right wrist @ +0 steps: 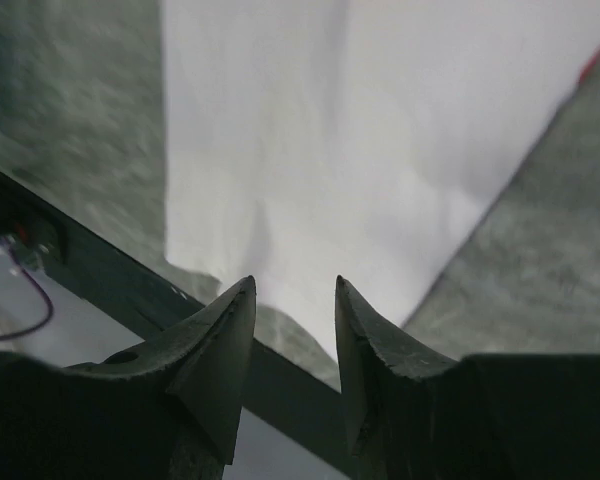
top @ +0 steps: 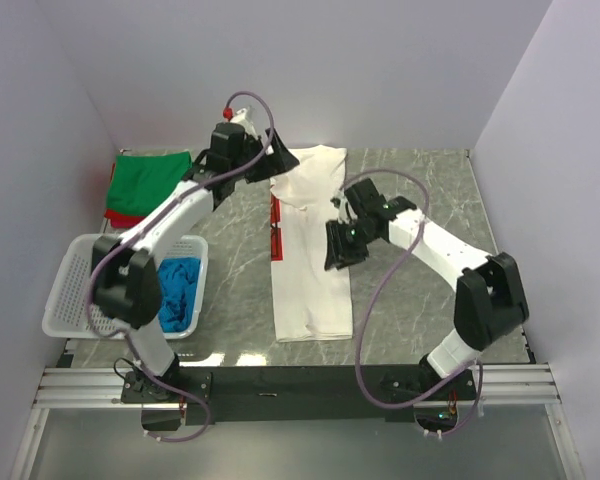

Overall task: Fold and stack the t-shirts
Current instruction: Fold the tshirt

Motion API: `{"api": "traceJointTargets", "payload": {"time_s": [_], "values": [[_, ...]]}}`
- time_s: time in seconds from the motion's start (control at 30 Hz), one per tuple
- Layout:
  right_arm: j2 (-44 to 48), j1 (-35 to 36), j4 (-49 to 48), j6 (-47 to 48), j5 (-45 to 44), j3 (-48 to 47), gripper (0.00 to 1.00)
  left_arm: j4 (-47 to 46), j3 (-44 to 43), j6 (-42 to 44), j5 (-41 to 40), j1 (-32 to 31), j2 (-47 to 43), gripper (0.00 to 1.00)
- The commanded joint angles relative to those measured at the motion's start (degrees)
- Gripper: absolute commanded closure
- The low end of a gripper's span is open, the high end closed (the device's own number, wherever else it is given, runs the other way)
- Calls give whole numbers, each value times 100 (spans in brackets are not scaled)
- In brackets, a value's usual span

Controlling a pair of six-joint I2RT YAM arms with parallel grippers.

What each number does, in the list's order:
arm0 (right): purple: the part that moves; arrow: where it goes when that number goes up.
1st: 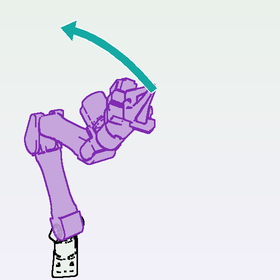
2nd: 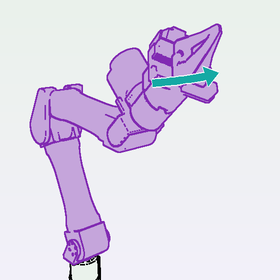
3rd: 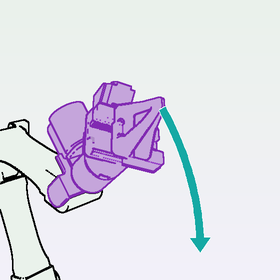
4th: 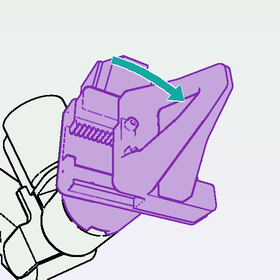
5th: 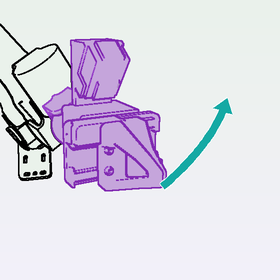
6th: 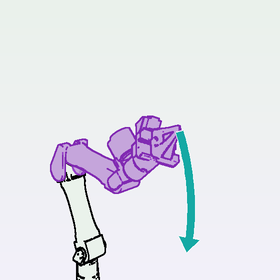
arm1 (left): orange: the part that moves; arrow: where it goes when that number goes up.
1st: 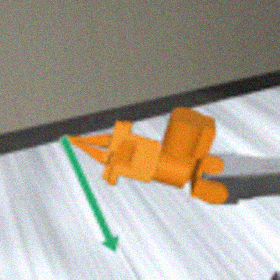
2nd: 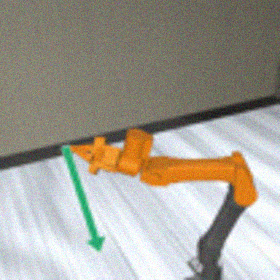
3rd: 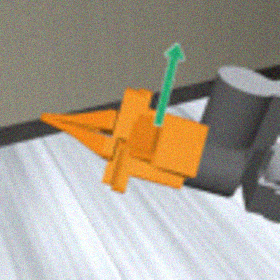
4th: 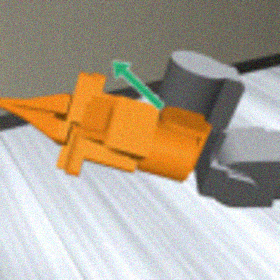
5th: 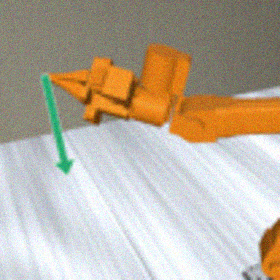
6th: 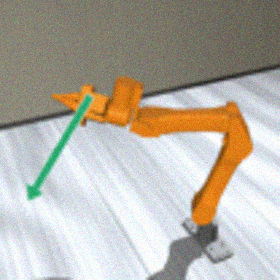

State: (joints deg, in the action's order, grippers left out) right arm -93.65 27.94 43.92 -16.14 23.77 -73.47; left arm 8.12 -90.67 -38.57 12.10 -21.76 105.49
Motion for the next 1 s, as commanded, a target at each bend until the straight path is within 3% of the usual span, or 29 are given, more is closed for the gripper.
{"api": "traceJointTargets", "payload": {"time_s": [0.0,0.2,0.4,0.63,0.97], "values": [[539,228,-138,-433,-469,912,55,453,978,385,-366,-477,-914,9],[1559,527,-112,-1188,-1093,2010,55,576,3666,-449,-884,-1567,-3118,10],[2587,800,-550,-2041,-1094,3329,55,866,5083,-1618,-1517,-2701,-4394,10],[2949,1028,-1105,-2499,-1243,3858,54,1446,5630,-2461,-1851,-3536,-4967,10],[2387,1082,-1193,-2394,-1472,3665,54,2009,5640,-2964,-2185,-3757,-5495,10]]}}
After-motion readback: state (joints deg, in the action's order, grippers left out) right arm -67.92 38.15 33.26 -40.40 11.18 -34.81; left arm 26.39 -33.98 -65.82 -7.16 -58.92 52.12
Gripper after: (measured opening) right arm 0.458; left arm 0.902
